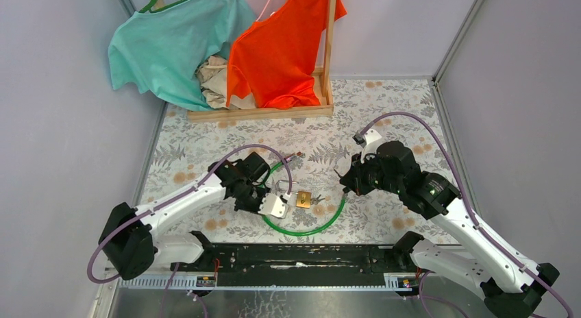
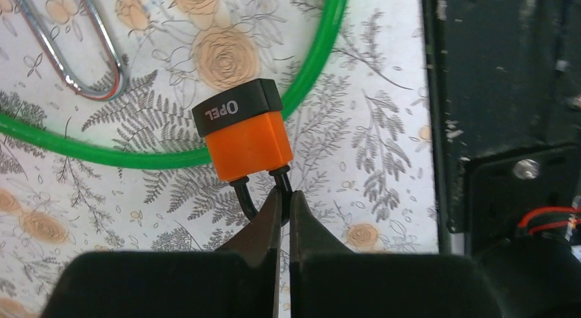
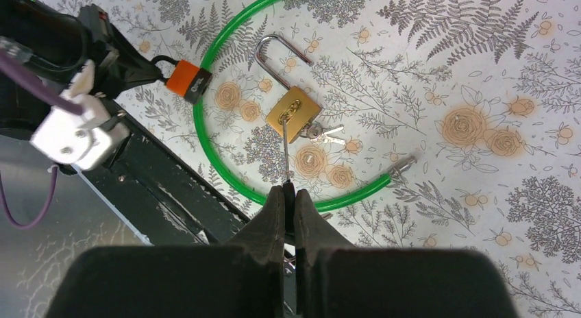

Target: Unlock with the key

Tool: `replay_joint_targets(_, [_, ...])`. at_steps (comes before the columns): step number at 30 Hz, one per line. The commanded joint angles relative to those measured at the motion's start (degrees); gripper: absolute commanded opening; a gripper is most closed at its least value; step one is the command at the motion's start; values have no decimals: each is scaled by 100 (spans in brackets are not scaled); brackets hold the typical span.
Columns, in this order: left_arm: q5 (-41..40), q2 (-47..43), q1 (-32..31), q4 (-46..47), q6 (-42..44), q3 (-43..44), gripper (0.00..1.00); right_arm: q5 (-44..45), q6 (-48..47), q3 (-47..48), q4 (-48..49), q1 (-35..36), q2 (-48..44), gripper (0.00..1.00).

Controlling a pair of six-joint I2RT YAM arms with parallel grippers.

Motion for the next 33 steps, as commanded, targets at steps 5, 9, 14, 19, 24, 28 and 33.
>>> replay_joint_targets(5, [-826, 196, -34, 1826, -1007, -624, 0, -106, 184, 185, 116, -4, -29, 0])
replay_joint_targets(9, [-868, 218, -91, 1910, -1131, -758, 11, -97, 211, 156, 115, -4, -48, 0])
replay_joint_targets(14, [-801, 44, -194, 1643, -1088, -791, 53, -126, 213, 140, 163, -4, -33, 0])
replay_joint_targets(19, [-877, -438, -198, 1179, -853, -669, 72, -79, 181, 188, 118, -4, -30, 0])
replay_joint_targets(24, [-1111, -1082, -371, 1528, -577, -899, 100, -48, 152, 176, 191, -4, 3, 0])
replay_joint_targets(28, [-1267, -1780, -527, 2384, 340, -1792, 100, -34, 163, 179, 242, -4, 79, 0])
replay_joint_targets(33, [-730, -2027, -528, 2832, 1359, -2421, 100, 25, 153, 170, 266, -4, 101, 0])
